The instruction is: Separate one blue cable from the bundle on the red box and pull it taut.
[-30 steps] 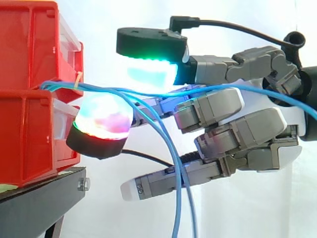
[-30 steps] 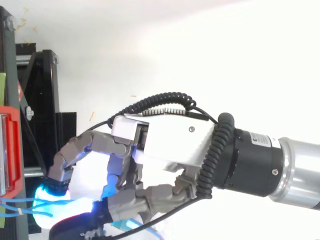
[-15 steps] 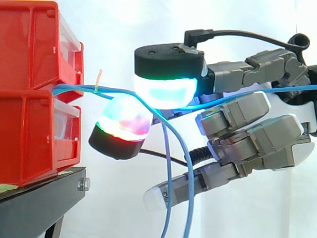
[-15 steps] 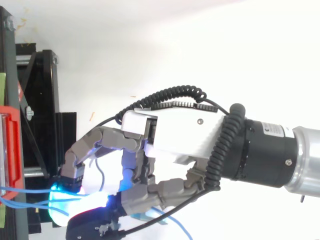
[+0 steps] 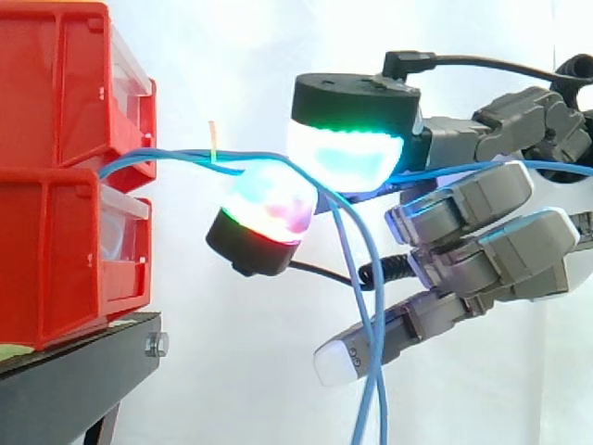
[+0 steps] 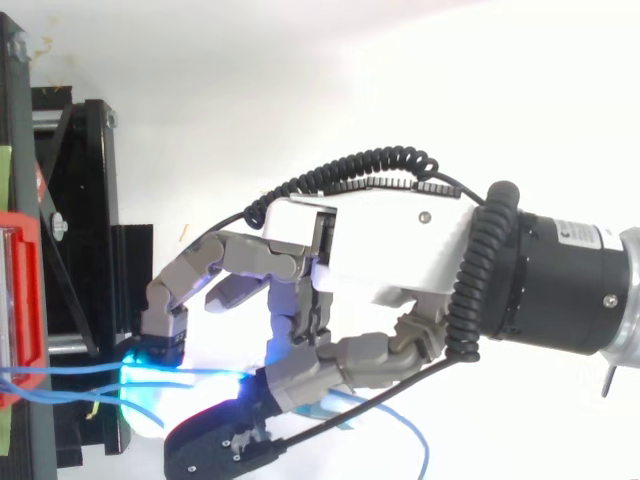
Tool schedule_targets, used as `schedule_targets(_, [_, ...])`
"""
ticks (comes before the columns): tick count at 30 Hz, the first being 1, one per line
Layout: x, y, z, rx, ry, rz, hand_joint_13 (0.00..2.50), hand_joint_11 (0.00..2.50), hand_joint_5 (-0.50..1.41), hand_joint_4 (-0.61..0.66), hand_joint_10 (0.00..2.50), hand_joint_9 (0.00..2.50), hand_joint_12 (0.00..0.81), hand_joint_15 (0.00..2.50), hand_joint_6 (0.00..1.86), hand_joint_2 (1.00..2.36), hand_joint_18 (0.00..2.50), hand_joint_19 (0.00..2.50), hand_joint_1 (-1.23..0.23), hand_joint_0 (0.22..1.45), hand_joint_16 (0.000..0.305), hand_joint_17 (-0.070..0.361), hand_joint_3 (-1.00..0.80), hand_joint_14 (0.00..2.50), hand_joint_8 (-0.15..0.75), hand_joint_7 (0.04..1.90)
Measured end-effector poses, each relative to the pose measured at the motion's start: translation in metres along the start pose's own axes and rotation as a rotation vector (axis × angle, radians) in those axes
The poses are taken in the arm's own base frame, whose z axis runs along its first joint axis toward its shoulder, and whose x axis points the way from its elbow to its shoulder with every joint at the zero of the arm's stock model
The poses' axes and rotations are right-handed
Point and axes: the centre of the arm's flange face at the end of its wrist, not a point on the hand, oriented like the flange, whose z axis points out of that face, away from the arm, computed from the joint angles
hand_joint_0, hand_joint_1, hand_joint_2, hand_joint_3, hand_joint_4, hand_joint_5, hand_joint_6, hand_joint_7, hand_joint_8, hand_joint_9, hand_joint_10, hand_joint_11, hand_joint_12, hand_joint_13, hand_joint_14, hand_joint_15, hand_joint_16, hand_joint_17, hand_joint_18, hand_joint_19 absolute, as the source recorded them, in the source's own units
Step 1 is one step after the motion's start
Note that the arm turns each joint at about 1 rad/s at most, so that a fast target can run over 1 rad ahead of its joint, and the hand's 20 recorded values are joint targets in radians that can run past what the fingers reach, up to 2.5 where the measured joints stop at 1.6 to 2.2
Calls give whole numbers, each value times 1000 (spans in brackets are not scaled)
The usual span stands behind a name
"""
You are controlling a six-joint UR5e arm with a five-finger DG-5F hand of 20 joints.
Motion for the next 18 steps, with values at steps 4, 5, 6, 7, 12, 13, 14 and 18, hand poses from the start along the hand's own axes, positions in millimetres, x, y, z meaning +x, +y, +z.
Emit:
schedule_targets(4, [-6,2,-2,11,4,-20,1700,1393,-52,-20,24,1753,348,937,890,1000,474,390,-589,524,34,76,-500,24,210,934])
schedule_targets(5, [-7,2,-3,12,5,-24,1700,1378,-50,-24,26,1752,358,915,886,1000,456,392,-547,518,34,76,-500,24,208,937])
schedule_targets(6, [-8,2,-3,14,8,-27,1699,1365,-48,-24,27,1753,355,929,881,1000,446,401,-516,518,34,76,-500,24,210,961])
schedule_targets(7, [-9,3,-3,14,9,-29,1695,1348,-48,-27,27,1752,354,922,880,1000,434,406,-493,518,34,76,-500,24,212,956])
schedule_targets(12, [-13,3,-2,15,19,-40,1686,1314,-45,-63,28,1742,347,919,872,1000,386,424,-407,527,33,74,-500,23,201,970])
schedule_targets(13, [-14,2,-2,15,20,-41,1684,1321,-45,-63,29,1738,346,920,872,1000,384,425,-401,530,33,74,-500,24,195,972])
schedule_targets(14, [-16,2,-2,15,20,-42,1684,1301,-45,-61,29,1739,346,920,872,1000,382,426,-401,529,33,74,-500,23,194,972])
schedule_targets(18, [-19,2,-2,15,18,-43,1679,1289,-46,-58,29,1733,348,918,867,1000,372,432,-396,524,33,75,-500,23,200,977])
